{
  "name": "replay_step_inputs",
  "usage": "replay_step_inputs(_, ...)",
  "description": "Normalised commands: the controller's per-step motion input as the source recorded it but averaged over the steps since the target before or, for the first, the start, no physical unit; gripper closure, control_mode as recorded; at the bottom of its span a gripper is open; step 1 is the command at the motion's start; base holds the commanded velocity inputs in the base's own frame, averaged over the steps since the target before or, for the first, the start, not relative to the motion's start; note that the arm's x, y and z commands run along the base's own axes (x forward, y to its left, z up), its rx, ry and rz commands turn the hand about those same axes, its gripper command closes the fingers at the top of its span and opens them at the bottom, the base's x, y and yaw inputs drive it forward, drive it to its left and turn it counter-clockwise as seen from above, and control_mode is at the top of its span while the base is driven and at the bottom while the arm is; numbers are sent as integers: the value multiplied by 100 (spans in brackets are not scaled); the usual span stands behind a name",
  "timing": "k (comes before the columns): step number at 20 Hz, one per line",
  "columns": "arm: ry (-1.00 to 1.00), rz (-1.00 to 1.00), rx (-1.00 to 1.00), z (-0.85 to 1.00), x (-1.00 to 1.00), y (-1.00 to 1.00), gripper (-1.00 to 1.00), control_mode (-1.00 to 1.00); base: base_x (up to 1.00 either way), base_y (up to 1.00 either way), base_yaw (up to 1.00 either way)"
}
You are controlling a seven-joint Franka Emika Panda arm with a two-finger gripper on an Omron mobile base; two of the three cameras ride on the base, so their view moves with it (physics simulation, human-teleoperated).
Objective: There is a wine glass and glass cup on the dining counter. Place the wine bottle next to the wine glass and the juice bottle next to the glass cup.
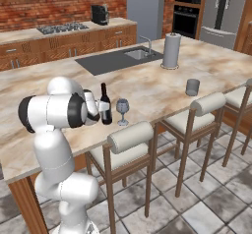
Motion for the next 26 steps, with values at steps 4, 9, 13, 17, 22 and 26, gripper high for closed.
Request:
replay_step_inputs(4,-17,0,8,-49,-13,-10,100,-100,0,0,0)
replay_step_inputs(9,-20,0,8,-50,-16,-7,100,-100,0,0,0)
replay_step_inputs(13,-22,0,11,-50,-23,-8,100,-100,0,0,0)
replay_step_inputs(17,-19,0,12,-47,-20,-9,100,-100,0,0,0)
replay_step_inputs(22,-13,-2,14,-44,-23,-13,100,-100,0,0,0)
replay_step_inputs(26,-12,-2,11,-37,-23,-16,100,-100,0,0,0)
